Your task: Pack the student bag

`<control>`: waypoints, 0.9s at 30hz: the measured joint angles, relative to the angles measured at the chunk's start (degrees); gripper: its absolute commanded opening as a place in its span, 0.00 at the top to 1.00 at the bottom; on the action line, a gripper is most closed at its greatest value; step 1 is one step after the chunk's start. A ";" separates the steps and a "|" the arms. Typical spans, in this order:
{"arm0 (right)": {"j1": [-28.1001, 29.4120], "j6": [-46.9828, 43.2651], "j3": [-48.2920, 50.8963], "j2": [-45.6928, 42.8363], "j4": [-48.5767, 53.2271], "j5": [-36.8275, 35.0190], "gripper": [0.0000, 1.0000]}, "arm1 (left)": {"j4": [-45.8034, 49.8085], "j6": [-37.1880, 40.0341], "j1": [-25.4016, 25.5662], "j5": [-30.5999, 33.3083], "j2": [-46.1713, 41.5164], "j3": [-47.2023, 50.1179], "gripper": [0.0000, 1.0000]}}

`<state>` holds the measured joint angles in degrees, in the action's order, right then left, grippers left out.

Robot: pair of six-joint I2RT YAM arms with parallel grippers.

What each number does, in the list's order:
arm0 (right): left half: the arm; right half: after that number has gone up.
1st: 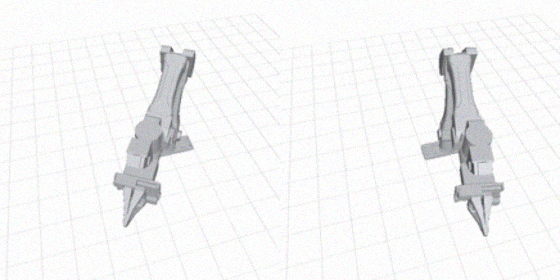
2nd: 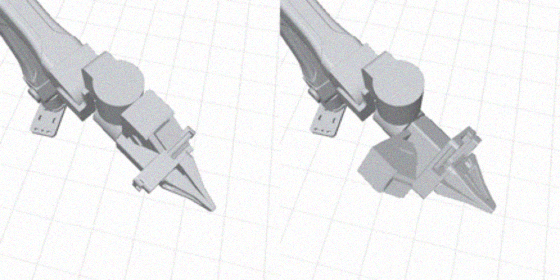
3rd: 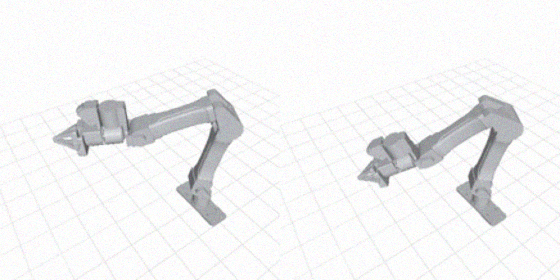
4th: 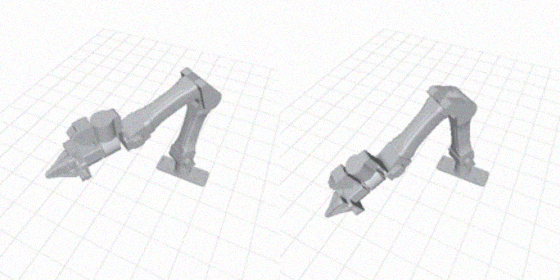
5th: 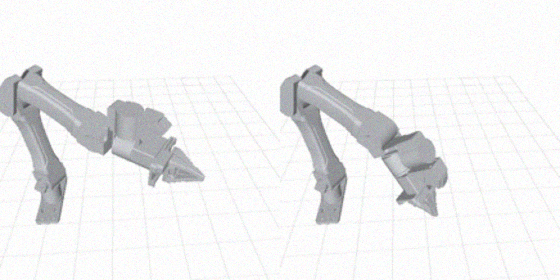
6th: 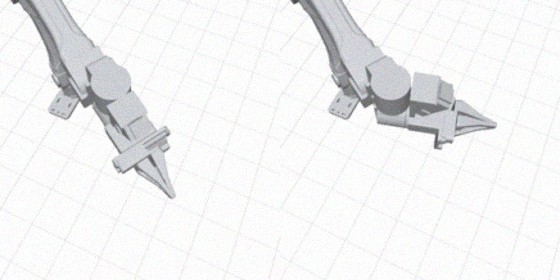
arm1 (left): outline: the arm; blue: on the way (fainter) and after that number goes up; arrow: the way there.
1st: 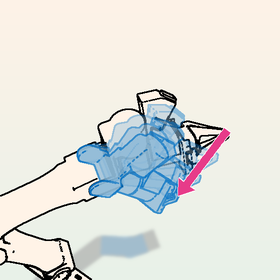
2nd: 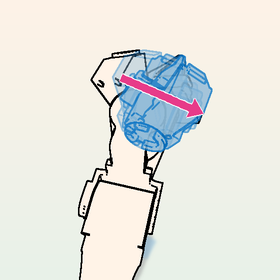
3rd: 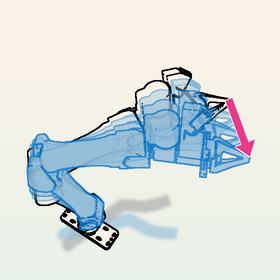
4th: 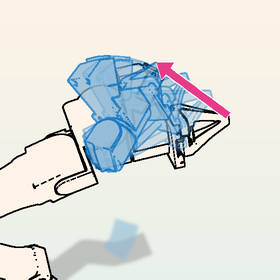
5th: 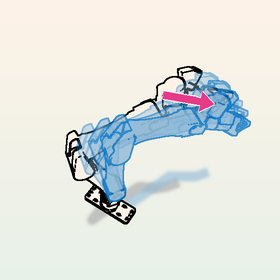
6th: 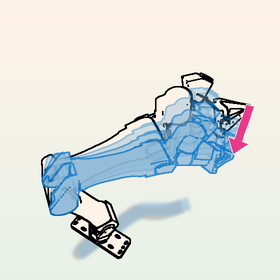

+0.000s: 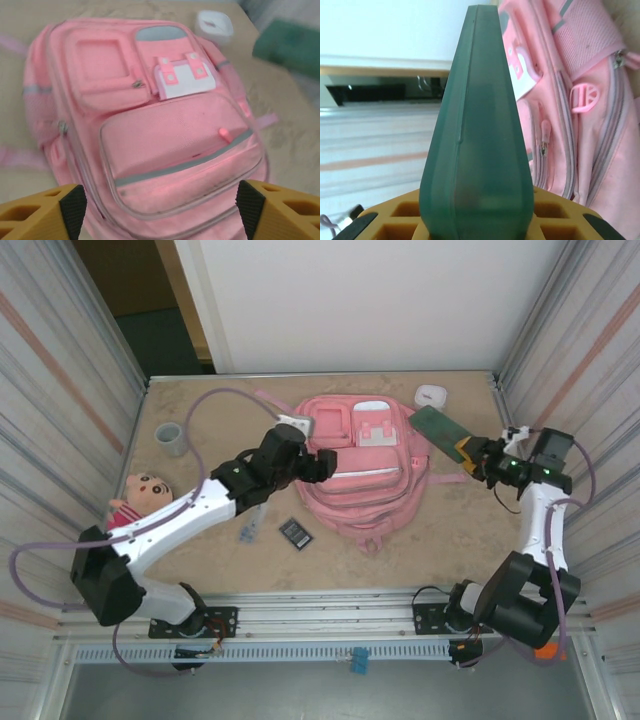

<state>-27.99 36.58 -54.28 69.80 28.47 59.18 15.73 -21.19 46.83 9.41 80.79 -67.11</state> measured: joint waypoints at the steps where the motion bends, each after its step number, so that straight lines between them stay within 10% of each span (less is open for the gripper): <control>1: -1.20 -0.15 -0.35 0.24 0.66 0.52 0.87 | -0.61 6.93 0.02 -1.99 2.25 -0.87 0.17; 10: -2.16 -0.28 0.04 -1.66 4.59 1.73 0.86 | -0.37 50.88 1.49 -15.87 22.27 -9.97 0.07; 22: -2.16 -1.22 0.17 -5.49 8.04 0.63 0.86 | -1.64 60.24 0.48 -21.70 29.75 -16.50 0.13; 27: -2.16 -1.33 0.17 -6.12 9.11 0.44 0.86 | -2.43 60.37 0.50 -21.51 32.02 -16.52 0.36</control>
<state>-30.15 35.24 -54.11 63.68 37.58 59.61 13.30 39.18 47.33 -12.10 112.81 -83.64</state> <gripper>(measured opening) 0.291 0.735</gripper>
